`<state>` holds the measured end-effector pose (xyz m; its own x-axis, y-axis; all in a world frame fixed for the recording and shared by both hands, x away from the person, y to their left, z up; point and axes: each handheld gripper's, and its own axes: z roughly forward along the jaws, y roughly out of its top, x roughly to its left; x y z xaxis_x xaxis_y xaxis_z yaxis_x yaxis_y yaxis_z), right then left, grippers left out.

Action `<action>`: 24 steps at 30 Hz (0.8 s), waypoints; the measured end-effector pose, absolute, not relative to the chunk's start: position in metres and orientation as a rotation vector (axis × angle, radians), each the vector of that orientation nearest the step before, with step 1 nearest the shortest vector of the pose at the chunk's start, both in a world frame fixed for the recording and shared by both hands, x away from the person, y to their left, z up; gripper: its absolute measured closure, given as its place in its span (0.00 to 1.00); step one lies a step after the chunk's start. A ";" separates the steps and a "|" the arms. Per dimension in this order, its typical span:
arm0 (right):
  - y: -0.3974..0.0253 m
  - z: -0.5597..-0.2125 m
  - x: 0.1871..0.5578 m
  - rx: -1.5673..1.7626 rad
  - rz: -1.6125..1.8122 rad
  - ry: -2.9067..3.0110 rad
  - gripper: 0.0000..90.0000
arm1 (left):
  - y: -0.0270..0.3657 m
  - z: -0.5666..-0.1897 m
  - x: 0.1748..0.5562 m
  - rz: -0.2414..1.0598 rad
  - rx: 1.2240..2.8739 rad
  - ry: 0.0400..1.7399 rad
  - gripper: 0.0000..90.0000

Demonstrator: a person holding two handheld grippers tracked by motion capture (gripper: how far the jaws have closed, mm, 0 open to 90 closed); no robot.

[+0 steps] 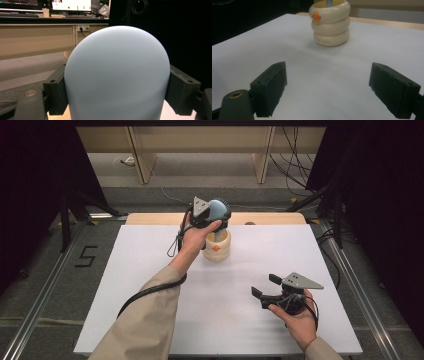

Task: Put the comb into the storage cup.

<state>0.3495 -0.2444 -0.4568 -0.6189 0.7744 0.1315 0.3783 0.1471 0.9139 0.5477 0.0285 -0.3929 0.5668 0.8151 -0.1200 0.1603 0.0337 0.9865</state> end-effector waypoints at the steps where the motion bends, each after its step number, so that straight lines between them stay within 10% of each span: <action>1: -0.244 -0.457 0.349 1.105 1.466 2.060 0.18 | 0.029 -0.393 0.548 0.619 1.481 0.880 0.22; 24: -0.244 -0.457 0.349 1.099 1.464 2.063 0.18 | 0.032 -0.399 0.544 0.604 1.470 0.880 0.22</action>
<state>0.3493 -0.2437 -0.4567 -0.6215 0.7730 0.1273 0.3757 0.1515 0.9143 0.5444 0.0322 -0.3989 0.5707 0.8099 -0.1354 0.1648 0.0485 0.9851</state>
